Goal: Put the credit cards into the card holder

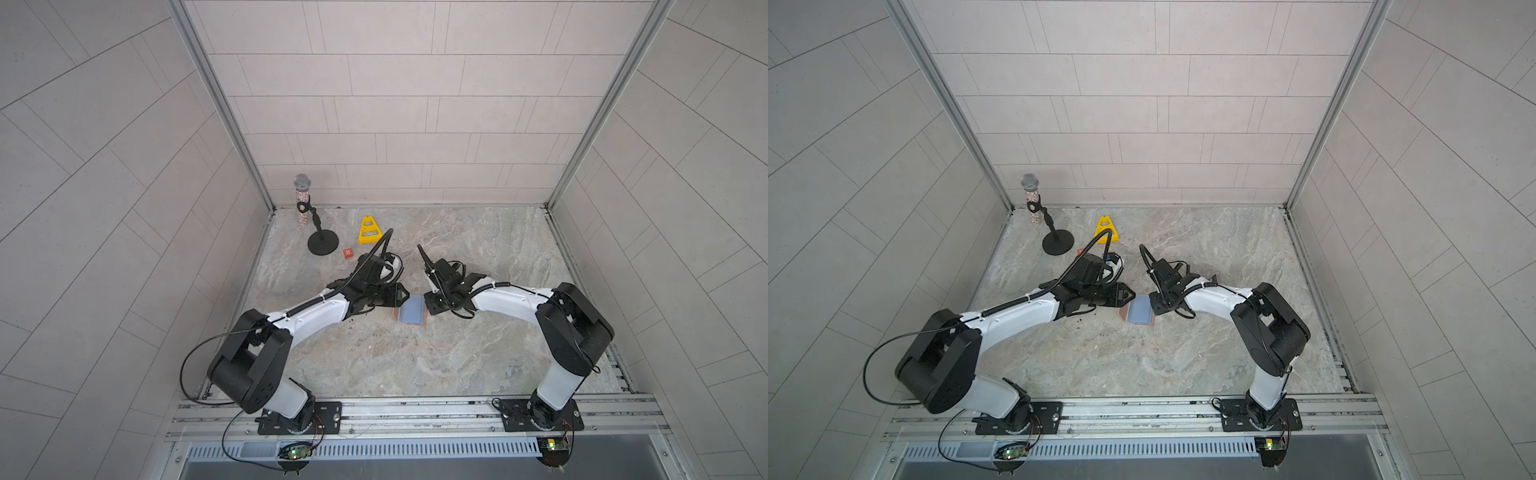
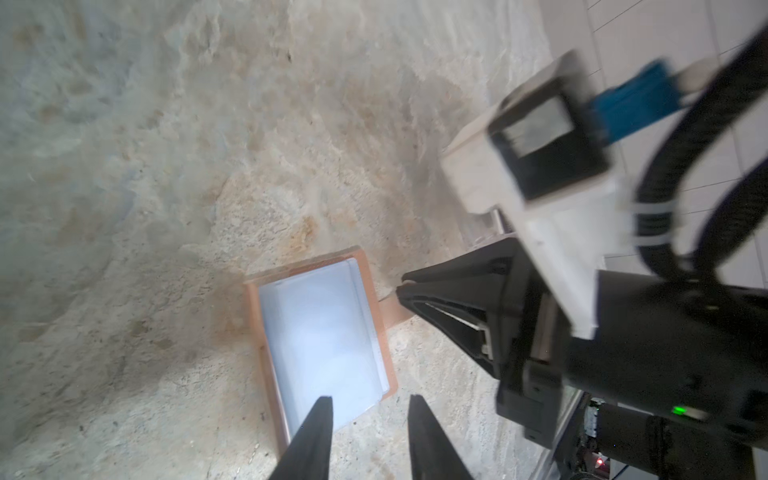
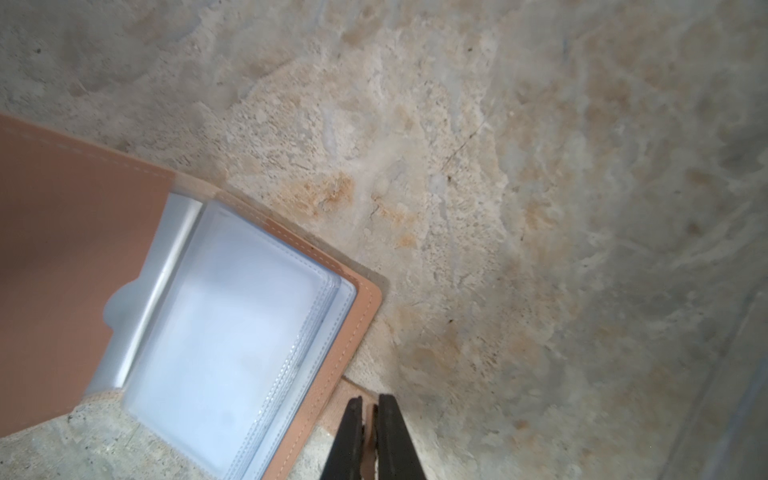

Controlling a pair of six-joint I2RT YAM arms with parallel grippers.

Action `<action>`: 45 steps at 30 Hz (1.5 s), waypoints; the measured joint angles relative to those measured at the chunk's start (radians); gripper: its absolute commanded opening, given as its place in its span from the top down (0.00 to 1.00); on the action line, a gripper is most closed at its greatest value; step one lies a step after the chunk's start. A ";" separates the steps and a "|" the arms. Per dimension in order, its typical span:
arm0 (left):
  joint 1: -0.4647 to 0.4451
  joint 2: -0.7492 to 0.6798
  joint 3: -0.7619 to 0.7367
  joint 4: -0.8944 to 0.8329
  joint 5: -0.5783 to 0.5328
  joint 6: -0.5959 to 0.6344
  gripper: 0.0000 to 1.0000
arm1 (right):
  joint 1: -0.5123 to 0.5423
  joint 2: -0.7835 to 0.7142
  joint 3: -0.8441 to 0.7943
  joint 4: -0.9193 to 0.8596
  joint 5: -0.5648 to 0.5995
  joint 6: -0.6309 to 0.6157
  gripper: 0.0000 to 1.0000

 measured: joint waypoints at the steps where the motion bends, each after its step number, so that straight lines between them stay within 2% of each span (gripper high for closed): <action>1: 0.000 0.016 0.003 -0.012 -0.013 -0.002 0.66 | 0.000 0.000 0.000 0.000 0.003 0.000 0.89; 8: -0.003 0.047 0.010 -0.117 -0.165 0.010 0.66 | 0.000 -0.001 -0.001 -0.001 0.023 -0.001 0.90; 11: -0.004 0.060 0.010 -0.139 -0.190 0.018 0.65 | 0.000 -0.001 -0.001 0.000 0.026 -0.001 0.91; 19: -0.004 0.093 0.008 -0.100 -0.087 0.024 0.63 | 0.000 0.000 -0.011 0.000 0.030 -0.001 0.89; 33: -0.004 0.169 0.008 -0.020 0.004 0.010 0.63 | 0.000 0.008 -0.019 0.005 0.031 -0.002 0.91; 45: -0.004 0.194 0.008 0.037 0.053 -0.022 0.69 | -0.001 0.017 -0.019 0.010 0.025 -0.002 0.92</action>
